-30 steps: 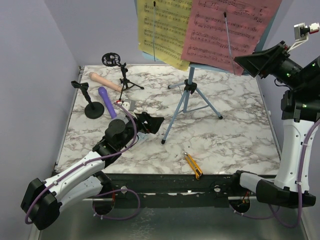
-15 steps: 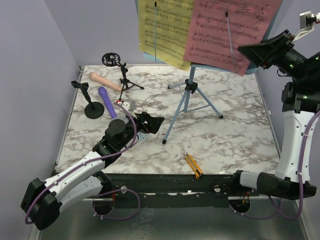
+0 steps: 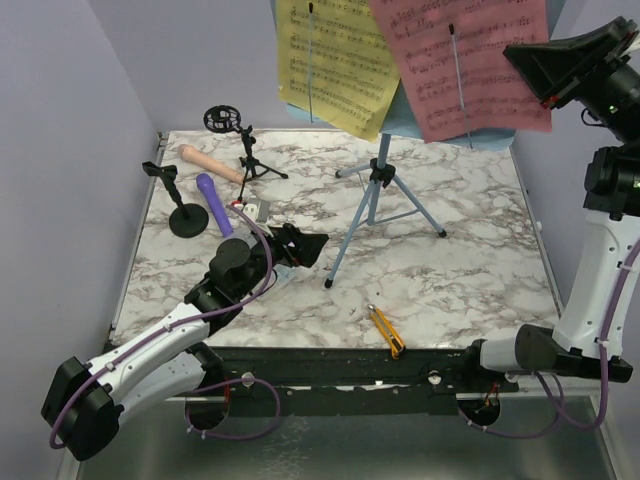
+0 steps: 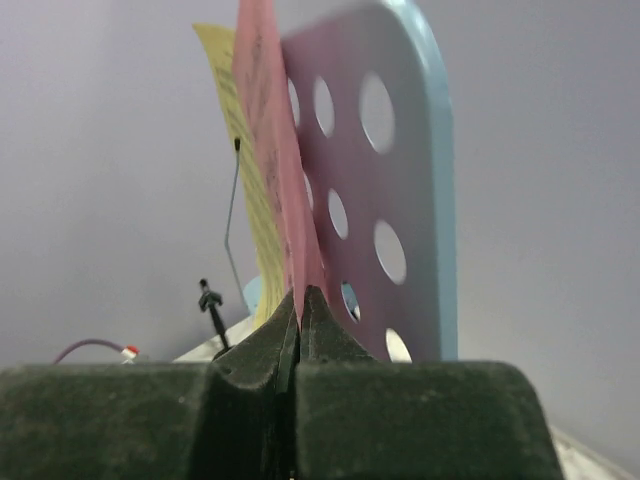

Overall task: Pack up the instrument practice props
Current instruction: Pick up the sheet music from the music stand.

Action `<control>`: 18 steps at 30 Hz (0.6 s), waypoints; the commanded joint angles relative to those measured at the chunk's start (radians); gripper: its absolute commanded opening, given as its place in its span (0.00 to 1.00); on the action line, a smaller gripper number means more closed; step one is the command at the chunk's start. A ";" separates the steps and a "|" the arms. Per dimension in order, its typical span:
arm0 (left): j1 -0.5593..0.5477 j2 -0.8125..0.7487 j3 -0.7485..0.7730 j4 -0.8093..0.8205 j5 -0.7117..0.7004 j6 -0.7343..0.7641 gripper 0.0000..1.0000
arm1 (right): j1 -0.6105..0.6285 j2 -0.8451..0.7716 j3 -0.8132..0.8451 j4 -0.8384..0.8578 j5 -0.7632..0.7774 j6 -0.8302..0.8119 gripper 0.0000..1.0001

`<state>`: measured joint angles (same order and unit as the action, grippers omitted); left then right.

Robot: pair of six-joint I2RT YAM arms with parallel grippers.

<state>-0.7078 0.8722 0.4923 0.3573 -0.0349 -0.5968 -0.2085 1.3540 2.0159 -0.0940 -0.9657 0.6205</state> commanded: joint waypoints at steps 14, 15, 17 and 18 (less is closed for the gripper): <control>0.004 -0.058 -0.015 -0.044 -0.030 0.012 0.99 | -0.009 0.136 0.509 -0.167 0.375 -0.278 0.00; 0.004 -0.056 -0.012 -0.044 -0.030 0.013 0.99 | -0.012 0.140 0.529 -0.175 0.398 -0.286 0.00; 0.004 -0.052 -0.010 -0.046 -0.030 0.016 0.99 | -0.018 0.140 0.555 -0.200 0.441 -0.301 0.00; 0.004 -0.050 -0.011 -0.047 -0.030 0.015 0.99 | -0.018 0.138 0.561 -0.213 0.469 -0.312 0.00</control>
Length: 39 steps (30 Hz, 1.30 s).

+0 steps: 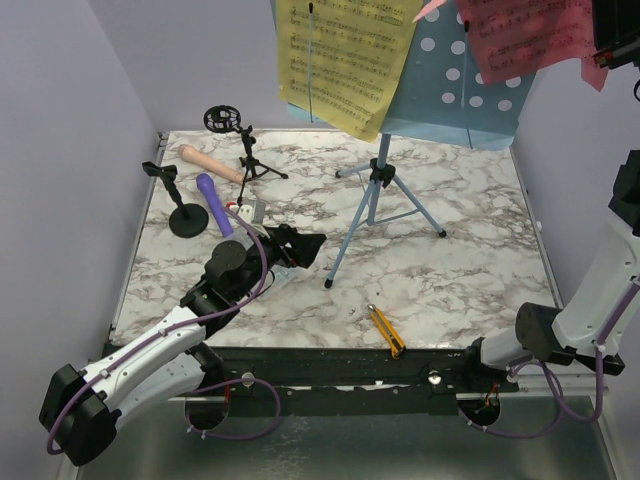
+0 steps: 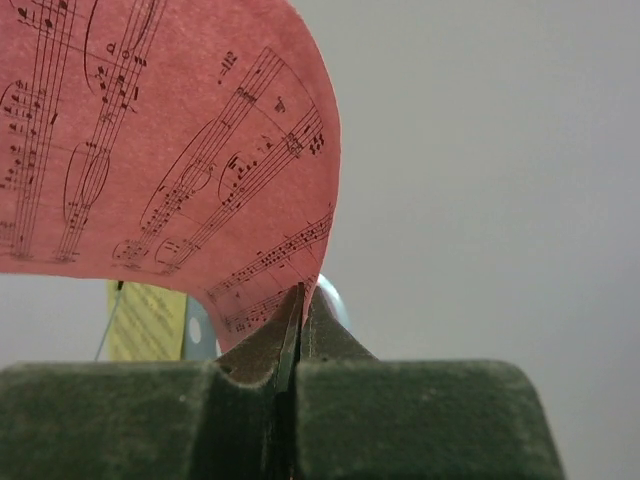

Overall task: Pack up the instrument practice props
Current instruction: Pick up the sheet music from the music stand, then place the sheet music at the center of the board.

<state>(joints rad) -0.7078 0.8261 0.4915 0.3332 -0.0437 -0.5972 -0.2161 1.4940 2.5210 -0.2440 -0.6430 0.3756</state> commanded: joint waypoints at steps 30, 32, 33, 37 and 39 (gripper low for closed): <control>0.004 -0.046 -0.040 -0.035 -0.010 0.002 0.99 | -0.023 -0.210 -0.609 0.100 0.894 -0.344 0.00; 0.005 -0.061 -0.046 -0.044 -0.012 0.000 0.99 | -0.023 -0.230 -0.726 0.125 0.885 -0.338 0.00; 0.004 -0.069 -0.047 -0.050 -0.014 0.000 0.99 | -0.023 -0.234 -0.782 0.126 0.872 -0.336 0.00; 0.004 -0.093 -0.056 -0.069 -0.023 0.004 0.99 | -0.035 -0.238 -0.981 0.123 0.714 -0.333 0.00; 0.004 -0.099 -0.057 -0.072 -0.027 0.005 0.99 | -0.044 -0.218 -1.052 0.109 0.599 -0.342 0.00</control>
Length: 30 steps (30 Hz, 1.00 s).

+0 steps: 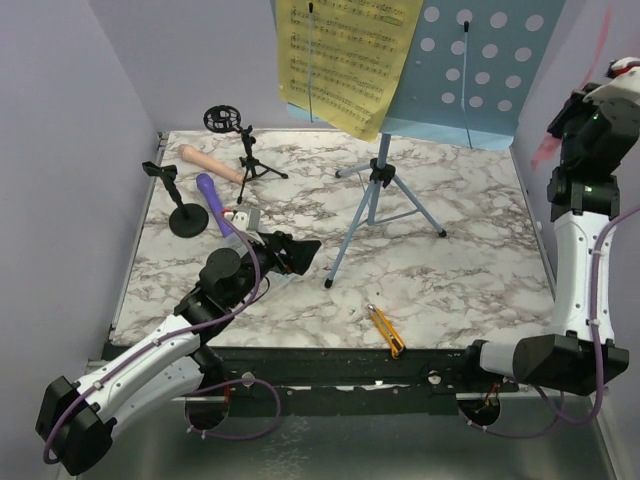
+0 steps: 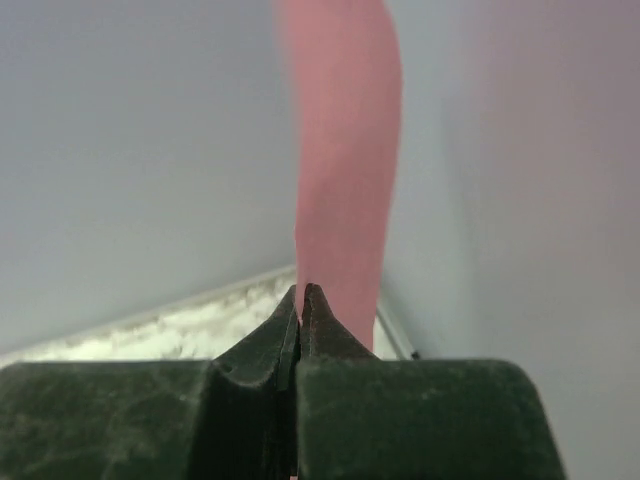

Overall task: Pack up the instrument practice props
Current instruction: Place the sheet music at the center of the board.

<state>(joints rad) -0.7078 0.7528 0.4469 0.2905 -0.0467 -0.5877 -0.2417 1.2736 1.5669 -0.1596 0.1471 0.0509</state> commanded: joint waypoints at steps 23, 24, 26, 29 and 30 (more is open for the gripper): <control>0.004 -0.076 -0.047 -0.054 -0.035 -0.019 0.99 | -0.244 0.268 -0.286 -0.018 -1.012 -0.192 0.02; 0.004 -0.077 -0.048 -0.053 -0.033 -0.018 0.99 | -0.255 0.314 -0.287 -0.020 -1.008 -0.184 0.04; 0.005 -0.080 -0.048 -0.056 -0.032 -0.020 0.99 | -0.263 0.405 -0.281 -0.026 -1.011 -0.177 0.05; 0.004 -0.089 -0.050 -0.058 -0.031 -0.027 0.99 | -0.263 0.567 -0.236 -0.076 -1.035 -0.187 0.07; 0.004 -0.095 -0.050 -0.061 -0.032 -0.030 0.99 | -0.263 0.620 -0.207 -0.110 -1.042 -0.192 0.07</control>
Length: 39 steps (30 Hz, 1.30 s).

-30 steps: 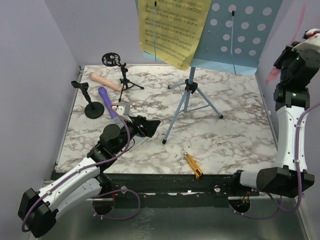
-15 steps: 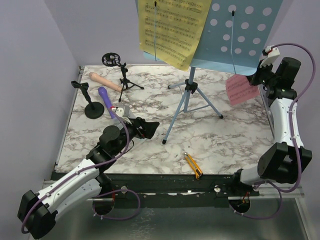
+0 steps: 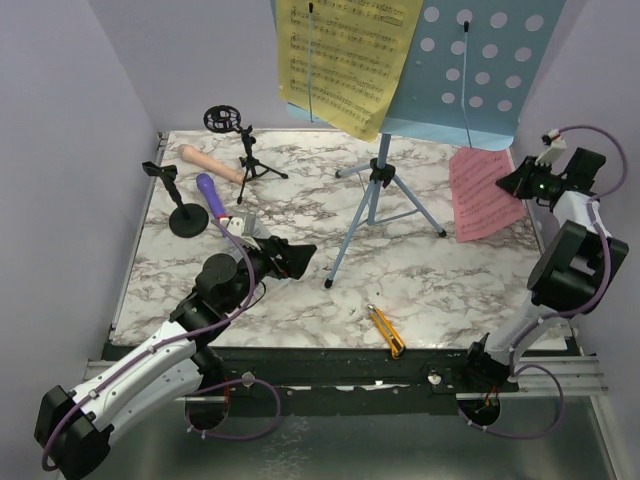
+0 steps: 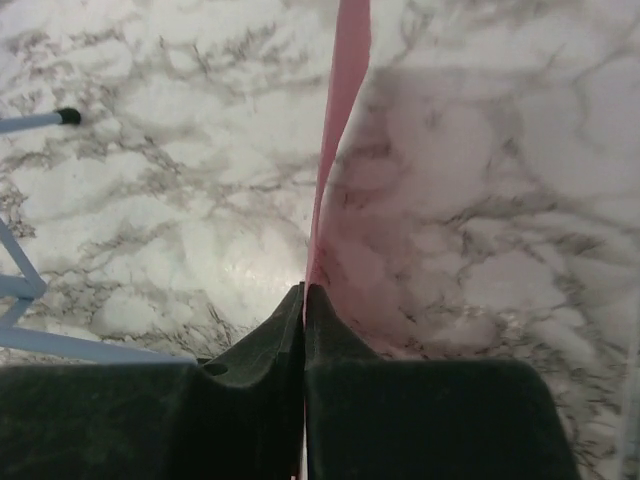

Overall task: Pack up the instrument practice props
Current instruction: Place the sheet music at the center of the board.

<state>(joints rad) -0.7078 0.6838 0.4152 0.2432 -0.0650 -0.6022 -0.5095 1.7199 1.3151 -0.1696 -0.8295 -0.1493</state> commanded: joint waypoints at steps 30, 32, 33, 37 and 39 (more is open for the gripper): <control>0.005 -0.061 -0.001 -0.075 -0.027 -0.040 0.99 | 0.072 0.519 0.499 -0.247 0.305 -0.054 0.11; 0.005 -0.070 -0.002 -0.083 -0.031 -0.044 0.99 | 0.074 0.534 0.521 -0.246 0.318 -0.047 0.00; 0.005 -0.072 0.000 -0.087 -0.032 -0.047 0.99 | 0.074 0.538 0.524 -0.236 0.330 -0.043 0.00; 0.004 -0.073 0.006 -0.100 -0.027 -0.059 0.99 | 0.075 0.532 0.514 -0.188 0.369 -0.023 0.00; 0.005 -0.071 0.011 -0.102 -0.023 -0.066 0.99 | 0.075 0.528 0.515 -0.166 0.384 -0.003 0.00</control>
<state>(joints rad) -0.7078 0.6189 0.3889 0.1722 -0.0799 -0.6472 -0.4274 2.2391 1.8133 -0.3840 -0.5117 -0.1818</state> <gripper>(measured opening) 0.989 0.003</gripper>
